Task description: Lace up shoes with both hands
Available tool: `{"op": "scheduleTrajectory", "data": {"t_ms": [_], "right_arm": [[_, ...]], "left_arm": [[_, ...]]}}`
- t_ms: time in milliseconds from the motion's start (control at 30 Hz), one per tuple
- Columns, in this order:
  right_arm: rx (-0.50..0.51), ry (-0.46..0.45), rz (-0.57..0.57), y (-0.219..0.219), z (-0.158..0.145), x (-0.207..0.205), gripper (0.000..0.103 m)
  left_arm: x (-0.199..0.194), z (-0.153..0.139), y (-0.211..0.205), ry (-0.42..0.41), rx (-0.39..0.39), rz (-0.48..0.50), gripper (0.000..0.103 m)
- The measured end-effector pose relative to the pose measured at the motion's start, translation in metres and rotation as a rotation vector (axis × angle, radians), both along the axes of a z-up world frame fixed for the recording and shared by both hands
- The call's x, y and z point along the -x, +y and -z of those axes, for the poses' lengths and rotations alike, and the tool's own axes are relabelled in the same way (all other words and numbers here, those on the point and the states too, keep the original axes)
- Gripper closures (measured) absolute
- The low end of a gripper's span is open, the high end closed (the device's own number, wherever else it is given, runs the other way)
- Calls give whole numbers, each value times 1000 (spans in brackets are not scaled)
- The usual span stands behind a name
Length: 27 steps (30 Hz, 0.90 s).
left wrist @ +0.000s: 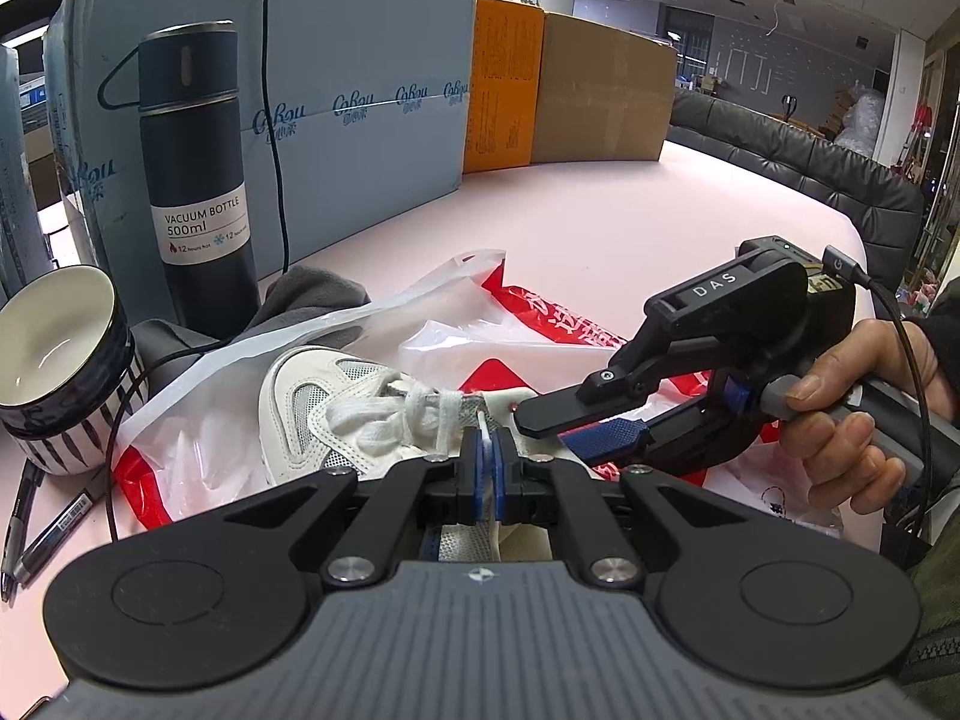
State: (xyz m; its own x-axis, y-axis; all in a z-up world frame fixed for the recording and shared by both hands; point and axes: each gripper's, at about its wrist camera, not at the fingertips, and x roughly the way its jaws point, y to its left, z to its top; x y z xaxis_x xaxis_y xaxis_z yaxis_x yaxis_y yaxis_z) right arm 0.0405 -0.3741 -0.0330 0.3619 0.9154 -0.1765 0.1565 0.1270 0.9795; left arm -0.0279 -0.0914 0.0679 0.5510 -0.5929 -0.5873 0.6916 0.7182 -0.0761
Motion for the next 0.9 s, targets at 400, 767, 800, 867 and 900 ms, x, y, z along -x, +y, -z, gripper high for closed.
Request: {"op": "scheduleTrajectory", "data": {"t_ms": [400, 767, 800, 867, 900], "right_arm": [[17, -23, -8, 0, 2, 3, 84], [81, -99, -29, 3, -10, 2, 82], [89, -108, -31, 3, -12, 2, 82], [111, -141, -37, 5, -19, 1, 79], [123, -167, -39, 6, -24, 1, 70]], "left_arm": [[-6, 1, -4, 4, -8, 4, 100], [-10, 4, -6, 8, -3, 0, 100], [-10, 4, -6, 9, -2, -1, 100], [-11, 4, -6, 9, 1, -5, 100], [-11, 4, -6, 10, 2, -8, 100]]}}
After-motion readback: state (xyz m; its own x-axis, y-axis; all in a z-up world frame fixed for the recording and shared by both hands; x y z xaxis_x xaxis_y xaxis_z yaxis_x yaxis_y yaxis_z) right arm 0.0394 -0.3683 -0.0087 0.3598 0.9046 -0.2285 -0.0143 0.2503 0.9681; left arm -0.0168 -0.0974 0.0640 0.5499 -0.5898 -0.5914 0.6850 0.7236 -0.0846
